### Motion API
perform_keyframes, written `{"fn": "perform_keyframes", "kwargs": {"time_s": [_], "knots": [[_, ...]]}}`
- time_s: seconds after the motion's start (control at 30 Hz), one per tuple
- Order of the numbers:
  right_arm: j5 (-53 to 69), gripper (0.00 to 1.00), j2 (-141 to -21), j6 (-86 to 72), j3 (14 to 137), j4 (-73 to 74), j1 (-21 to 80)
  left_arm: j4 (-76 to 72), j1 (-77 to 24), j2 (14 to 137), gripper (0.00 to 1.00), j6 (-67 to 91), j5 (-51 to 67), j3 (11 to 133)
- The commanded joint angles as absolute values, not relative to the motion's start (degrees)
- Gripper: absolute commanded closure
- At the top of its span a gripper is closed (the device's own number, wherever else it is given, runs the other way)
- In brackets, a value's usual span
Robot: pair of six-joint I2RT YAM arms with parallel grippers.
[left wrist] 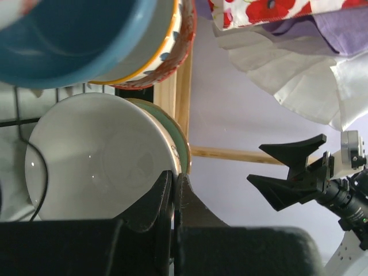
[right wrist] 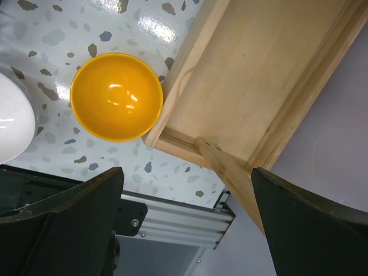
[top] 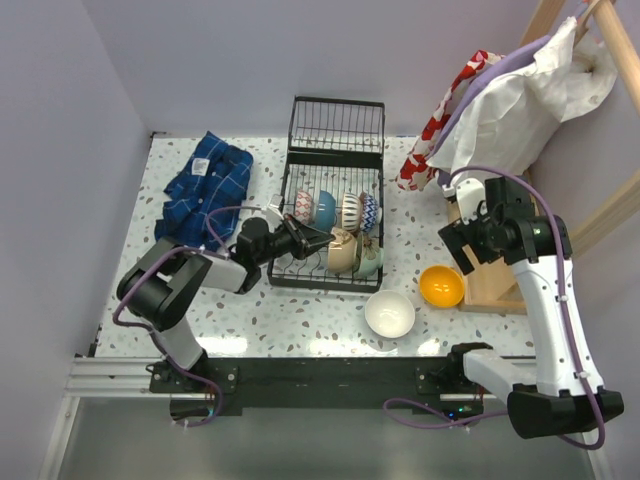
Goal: Load the bowls into the dish rack
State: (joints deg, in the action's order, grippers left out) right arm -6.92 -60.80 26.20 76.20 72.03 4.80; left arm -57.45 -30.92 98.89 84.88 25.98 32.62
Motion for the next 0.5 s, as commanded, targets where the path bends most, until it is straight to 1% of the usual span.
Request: {"fn": "perform_keyframes", "kwargs": {"time_s": [0.0,0.13,0.17,0.2,0.23,0.3,0.33,0.4,0.43,0.47], "knots": [[-6.8,0.03,-60.0,26.5,74.7,69.9,4.6,-52.1,-29.6,95.9,1.00,81.1,25.8,31.4],[-5.5,0.03,-59.6,26.7,74.2,68.6,4.7,-51.2,-29.7,95.1,1.00,76.0,26.6,33.1],[-5.2,0.03,-59.5,26.6,74.3,68.5,4.7,-50.6,-29.5,94.9,0.97,75.0,27.1,33.7],[-4.7,0.03,-59.4,26.7,74.3,67.9,4.7,-49.8,-29.6,94.5,0.90,74.0,28.1,34.3],[-4.3,0.03,-59.1,26.6,74.4,67.6,4.7,-49.4,-29.4,94.1,0.76,71.5,28.7,35.4],[-3.7,0.02,-58.5,26.8,74.9,66.5,4.7,-46.3,-29.1,93.2,0.63,68.4,31.1,37.1],[-3.4,0.02,-57.8,26.5,75.1,66.1,4.7,-44.8,-28.8,92.6,0.54,65.1,32.0,38.8],[-2.6,0.01,-57.2,25.5,76.1,65.7,4.7,-38.1,-28.2,90.6,0.48,59.6,33.7,41.9],[-1.5,0.01,-57.0,25.1,76.5,65.9,4.7,-35.9,-27.9,89.9,0.42,57.7,34.1,43.0],[-1.1,0.01,-56.4,23.9,76.8,65.9,4.7,-33.8,-27.8,89.5,0.41,55.6,35.5,44.0]]}}
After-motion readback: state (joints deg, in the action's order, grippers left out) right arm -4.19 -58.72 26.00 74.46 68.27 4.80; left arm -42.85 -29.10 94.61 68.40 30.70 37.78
